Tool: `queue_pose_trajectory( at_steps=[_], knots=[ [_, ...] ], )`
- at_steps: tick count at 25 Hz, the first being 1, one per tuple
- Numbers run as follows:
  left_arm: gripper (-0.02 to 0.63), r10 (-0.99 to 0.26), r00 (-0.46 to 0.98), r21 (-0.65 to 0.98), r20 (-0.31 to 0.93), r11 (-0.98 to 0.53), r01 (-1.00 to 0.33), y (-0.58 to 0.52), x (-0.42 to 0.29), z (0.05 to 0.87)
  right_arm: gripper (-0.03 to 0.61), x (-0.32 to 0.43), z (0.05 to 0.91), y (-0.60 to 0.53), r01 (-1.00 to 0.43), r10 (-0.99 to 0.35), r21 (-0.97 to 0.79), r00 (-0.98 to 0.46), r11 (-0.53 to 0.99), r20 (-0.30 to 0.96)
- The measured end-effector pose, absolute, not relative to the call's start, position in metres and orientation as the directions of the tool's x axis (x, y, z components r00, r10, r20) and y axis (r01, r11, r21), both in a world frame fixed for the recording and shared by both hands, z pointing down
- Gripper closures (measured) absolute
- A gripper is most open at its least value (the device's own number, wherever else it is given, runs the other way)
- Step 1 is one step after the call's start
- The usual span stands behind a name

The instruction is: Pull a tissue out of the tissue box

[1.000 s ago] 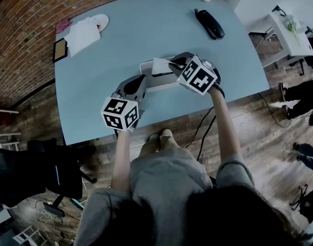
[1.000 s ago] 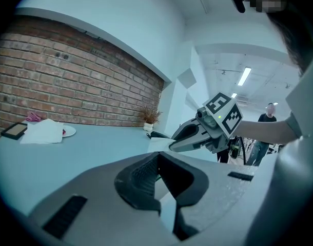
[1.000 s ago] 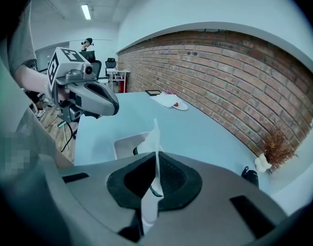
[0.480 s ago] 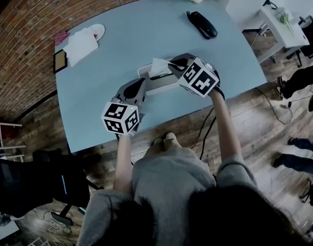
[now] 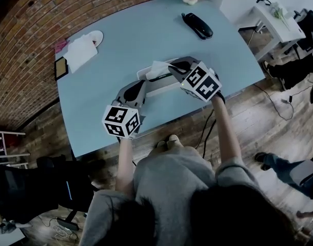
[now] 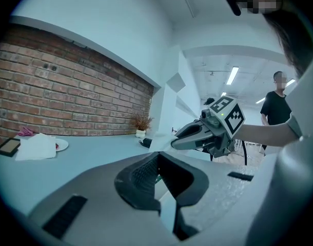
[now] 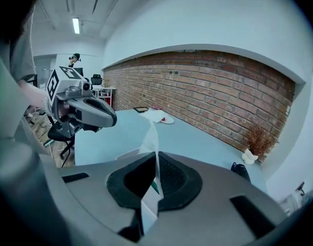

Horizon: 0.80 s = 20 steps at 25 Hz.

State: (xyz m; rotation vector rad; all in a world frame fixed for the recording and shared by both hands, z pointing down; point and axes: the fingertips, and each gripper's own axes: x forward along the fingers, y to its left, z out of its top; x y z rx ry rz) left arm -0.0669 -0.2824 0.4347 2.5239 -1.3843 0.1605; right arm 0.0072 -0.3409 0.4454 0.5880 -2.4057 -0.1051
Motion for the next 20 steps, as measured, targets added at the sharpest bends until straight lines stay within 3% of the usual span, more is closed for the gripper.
queue_pose_trajectory(
  at_steps=[20],
  knots=[
    [0.611, -0.809, 0.575, 0.128, 0.124, -0.561, -0.818, -0.261, -0.057, 0.399, 0.577, 0.030, 0.388, -0.311, -0.524, -0.549, 0.172, -0.763, 0.834, 0.341]
  ],
)
